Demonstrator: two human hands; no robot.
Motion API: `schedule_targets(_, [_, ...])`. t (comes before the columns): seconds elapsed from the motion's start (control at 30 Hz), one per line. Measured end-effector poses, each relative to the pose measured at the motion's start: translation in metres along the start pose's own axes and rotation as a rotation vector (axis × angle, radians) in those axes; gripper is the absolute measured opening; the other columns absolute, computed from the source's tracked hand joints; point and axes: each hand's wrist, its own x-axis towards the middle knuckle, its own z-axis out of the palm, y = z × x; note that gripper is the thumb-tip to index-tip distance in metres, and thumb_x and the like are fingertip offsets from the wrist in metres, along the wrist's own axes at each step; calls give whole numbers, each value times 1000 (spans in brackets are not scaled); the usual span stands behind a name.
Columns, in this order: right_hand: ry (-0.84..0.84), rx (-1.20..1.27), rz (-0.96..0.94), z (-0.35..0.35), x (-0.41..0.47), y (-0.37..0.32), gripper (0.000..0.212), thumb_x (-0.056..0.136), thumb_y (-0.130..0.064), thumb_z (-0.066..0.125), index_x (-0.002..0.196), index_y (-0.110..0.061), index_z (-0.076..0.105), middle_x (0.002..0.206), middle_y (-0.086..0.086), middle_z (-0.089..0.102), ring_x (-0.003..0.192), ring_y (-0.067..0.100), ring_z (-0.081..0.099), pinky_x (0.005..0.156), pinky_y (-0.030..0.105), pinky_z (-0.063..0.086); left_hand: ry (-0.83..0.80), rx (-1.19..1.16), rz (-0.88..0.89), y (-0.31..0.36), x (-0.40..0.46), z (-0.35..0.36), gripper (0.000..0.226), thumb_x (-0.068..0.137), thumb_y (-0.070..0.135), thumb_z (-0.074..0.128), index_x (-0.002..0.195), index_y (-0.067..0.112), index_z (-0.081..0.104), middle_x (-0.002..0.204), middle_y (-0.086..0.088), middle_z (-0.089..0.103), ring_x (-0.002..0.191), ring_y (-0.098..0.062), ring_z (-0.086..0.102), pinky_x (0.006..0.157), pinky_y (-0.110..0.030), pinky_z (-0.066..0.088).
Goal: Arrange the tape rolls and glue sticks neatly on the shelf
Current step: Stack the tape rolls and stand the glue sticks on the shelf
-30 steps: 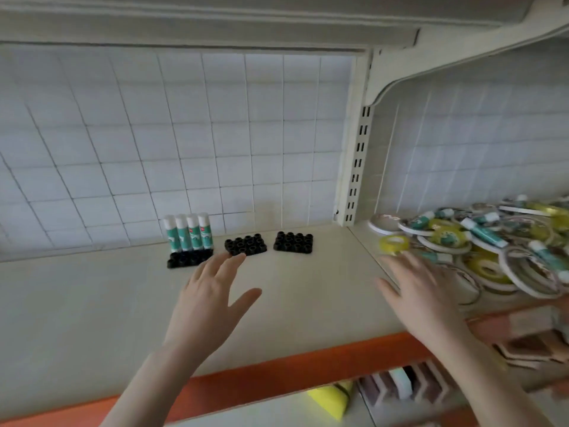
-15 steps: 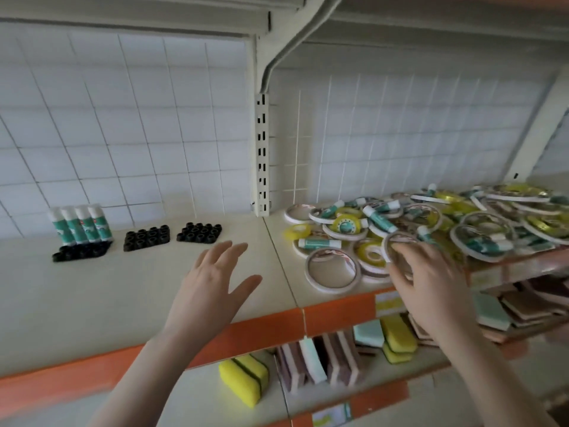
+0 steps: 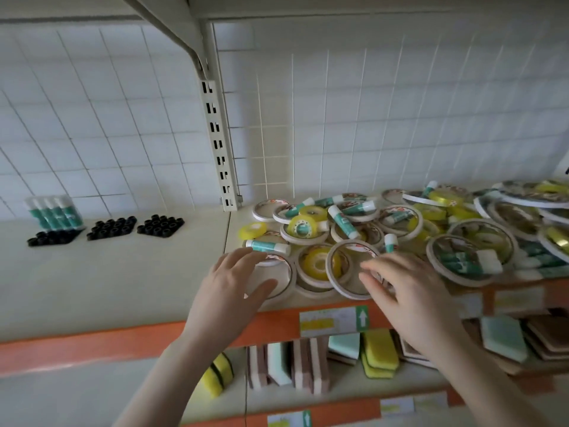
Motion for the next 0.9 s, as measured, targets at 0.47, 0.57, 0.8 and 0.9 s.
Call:
schedule_targets(0.47, [-121,-32,-61,24,7,-19,15,65,-24,81,72,-16,70,69,-5,58,59,14,57,54,27,51,-183,16,79,-4,-4,-1,16,84,28,68,99,25,73,102,13,67,96,-4,58,77,-5,34])
schedule_targets(0.57, [-91,-52,-67,27,6,-20,11,67,-18,79,69,-14,68,67,-4,57,58,14,56,54,28,51,-227,37,94,-5,-1,-4,15,86,32,65,97,28,73,97,15,67,90,-3,59,77,-14,43])
schedule_targets(0.8, [-18,-85,-96,24,8,-26,6,73,-12,70,79,-12,70,68,-3,63,62,17,61,63,33,54,-302,227,164,-1,13,-8,22,88,31,52,106,31,64,107,14,63,97,-8,59,83,-26,46])
schedule_targets(0.9, [12,-101,-123,23,11,-23,8,73,-12,70,81,-12,71,69,-2,64,64,18,62,64,34,54,-269,235,184,-4,12,-10,18,88,30,53,104,29,62,103,13,62,97,-11,58,79,-23,43])
